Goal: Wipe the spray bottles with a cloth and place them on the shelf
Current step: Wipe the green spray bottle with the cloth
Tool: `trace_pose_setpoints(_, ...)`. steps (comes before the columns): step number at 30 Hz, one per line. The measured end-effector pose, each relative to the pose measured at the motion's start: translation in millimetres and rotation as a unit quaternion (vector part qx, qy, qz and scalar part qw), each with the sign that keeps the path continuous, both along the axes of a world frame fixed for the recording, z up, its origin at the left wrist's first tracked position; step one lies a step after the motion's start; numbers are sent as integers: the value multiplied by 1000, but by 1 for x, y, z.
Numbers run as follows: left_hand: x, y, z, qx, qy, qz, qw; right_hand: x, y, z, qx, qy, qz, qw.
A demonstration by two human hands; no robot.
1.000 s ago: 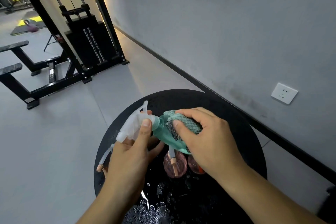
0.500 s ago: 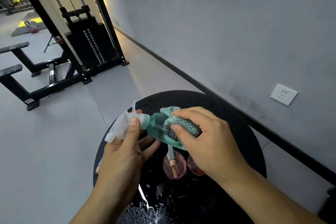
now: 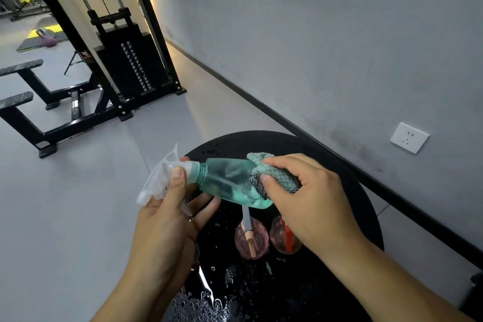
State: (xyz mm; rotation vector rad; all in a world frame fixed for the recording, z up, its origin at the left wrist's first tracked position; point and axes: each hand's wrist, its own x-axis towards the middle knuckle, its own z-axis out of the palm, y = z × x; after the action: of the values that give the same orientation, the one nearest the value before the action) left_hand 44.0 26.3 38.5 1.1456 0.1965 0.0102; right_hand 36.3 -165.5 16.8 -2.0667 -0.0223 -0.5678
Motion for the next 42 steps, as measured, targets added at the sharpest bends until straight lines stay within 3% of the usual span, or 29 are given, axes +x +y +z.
trace_pose_setpoints(7, -2, -5, -4, 4, 14, -12, 1000, -5, 11, -1, -13, -11, 54, 998)
trace_pose_setpoints(13, 3, 4, -1, -10, 31, 6, 999, -2, 1, -2, 7, -2, 0, 1000)
trace_pose_setpoints(20, -2, -1, -1, 7, 19, -31, 999, -4, 6, 0, 0, -10, 40, 999)
trace_pose_setpoints(28, 1, 7, 3, -11, 7, -26, 1000, 0, -8, 5, 131, 43, 33, 990)
trace_pose_setpoints(32, 2, 8, 3, -30, 25, -39, 998, -1, -4, 5, 153, 26, 35, 987)
trace_pose_setpoints(38, 7, 8, 2, -28, 63, 44, 997, -7, 6, 0, 110, 2, 58, 992)
trace_pose_setpoints(42, 9, 13, -2, -19, 61, 42, 997, -7, 4, 1, 142, 28, 78, 986)
